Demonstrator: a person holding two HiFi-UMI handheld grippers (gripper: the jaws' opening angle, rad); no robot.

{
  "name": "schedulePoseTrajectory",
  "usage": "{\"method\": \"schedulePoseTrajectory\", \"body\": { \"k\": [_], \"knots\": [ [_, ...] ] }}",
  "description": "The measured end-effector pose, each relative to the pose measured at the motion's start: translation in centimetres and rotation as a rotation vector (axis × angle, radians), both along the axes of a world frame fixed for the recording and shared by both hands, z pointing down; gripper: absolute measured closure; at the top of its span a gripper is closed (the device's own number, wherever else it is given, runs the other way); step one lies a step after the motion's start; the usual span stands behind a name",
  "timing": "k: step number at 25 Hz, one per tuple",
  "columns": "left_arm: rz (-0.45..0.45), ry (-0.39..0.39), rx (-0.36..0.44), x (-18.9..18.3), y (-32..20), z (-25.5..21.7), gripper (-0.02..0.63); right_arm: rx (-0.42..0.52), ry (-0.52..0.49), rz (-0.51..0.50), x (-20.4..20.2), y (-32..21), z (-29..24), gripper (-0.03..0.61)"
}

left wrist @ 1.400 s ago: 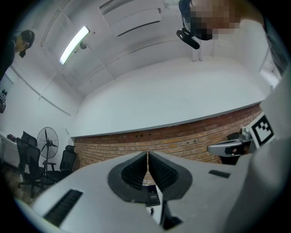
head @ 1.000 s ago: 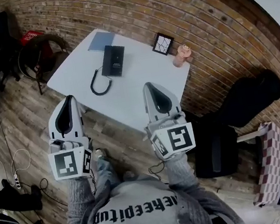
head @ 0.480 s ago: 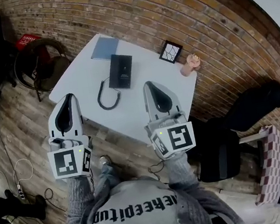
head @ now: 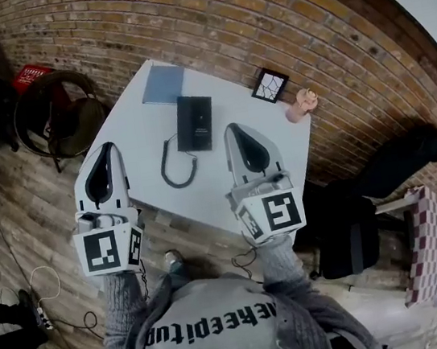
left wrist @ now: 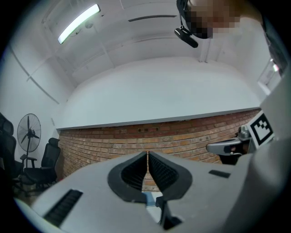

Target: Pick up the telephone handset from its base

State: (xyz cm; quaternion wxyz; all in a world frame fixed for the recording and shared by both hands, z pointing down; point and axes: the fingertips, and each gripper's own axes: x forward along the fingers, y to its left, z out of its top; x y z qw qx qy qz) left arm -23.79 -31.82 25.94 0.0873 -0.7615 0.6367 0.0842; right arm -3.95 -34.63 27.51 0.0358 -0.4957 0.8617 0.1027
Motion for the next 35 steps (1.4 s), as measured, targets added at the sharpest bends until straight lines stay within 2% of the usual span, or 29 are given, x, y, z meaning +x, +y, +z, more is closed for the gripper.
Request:
{"method": "schedulePoseTrajectory", "body": {
  "k": [15, 25, 35],
  "knots": [
    [0.137, -0.007, -0.021, -2.7, -7.3, 1.1, 0.601, -0.018, -0.007, 0.125, -2.8, -4.8, 0.8, 0.574],
    [0.215, 0.000, -0.070, -1.2, -11.2, 3.5, 0.601, -0.076, 0.011, 0.194, -1.6, -7.6, 3.2, 0.574],
    [0.242, 0.012, -0.149, 1.2, -16.1, 6.6, 0.601, -0.149, 0.032, 0.224, 0.7, -12.4, 6.4, 0.574]
  ]
}}
